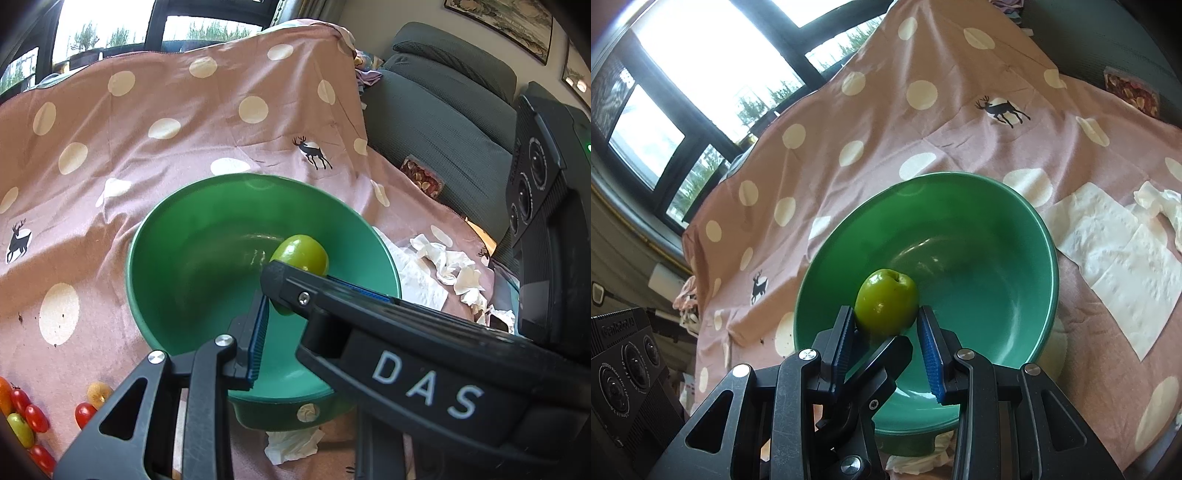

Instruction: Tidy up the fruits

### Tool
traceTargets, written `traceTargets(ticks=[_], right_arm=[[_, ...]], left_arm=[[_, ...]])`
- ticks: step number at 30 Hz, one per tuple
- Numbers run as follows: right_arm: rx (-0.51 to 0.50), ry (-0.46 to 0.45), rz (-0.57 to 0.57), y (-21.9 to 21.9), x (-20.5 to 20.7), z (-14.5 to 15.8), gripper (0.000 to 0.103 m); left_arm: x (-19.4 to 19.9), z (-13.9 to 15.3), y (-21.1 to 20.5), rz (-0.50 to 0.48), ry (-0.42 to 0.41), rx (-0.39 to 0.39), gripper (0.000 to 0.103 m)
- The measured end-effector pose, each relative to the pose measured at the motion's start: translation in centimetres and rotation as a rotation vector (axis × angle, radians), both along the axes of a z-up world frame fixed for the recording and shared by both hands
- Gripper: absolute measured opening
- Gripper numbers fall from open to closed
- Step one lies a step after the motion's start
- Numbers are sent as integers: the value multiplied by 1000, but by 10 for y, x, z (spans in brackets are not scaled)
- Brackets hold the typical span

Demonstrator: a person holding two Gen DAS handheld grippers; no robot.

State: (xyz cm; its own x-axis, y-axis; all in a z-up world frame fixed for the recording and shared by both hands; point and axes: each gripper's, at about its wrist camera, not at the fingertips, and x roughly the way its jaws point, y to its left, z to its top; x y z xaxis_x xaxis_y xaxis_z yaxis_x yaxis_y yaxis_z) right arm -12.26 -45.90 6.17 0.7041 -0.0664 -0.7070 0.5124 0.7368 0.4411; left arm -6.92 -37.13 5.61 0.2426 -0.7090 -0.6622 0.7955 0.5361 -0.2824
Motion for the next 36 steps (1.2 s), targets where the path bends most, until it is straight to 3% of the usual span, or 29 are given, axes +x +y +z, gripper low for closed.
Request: traceTargets(ticks=[14, 21, 24, 28, 33, 36], right_arm=[[1, 12, -1, -2, 1, -2, 38], [-39, -9, -52, -3, 0, -1, 38], [-45, -46, -110, -9, -3, -1, 37], [-121, -28, -189, -9, -2, 1, 41], [-151, -50, -220, -8, 3, 0, 51], [-181, -48, -231, -5, 9, -1, 52]], left_arm=[[2, -3, 0, -9, 26, -6, 24], [1, 5, 14, 74, -28, 11, 28], [8, 9, 39, 109, -10, -15, 40], [16, 16, 81, 212, -10, -27, 61], [28, 15, 139, 406, 45, -25, 73], [31, 5, 174, 535, 17, 14, 76]])
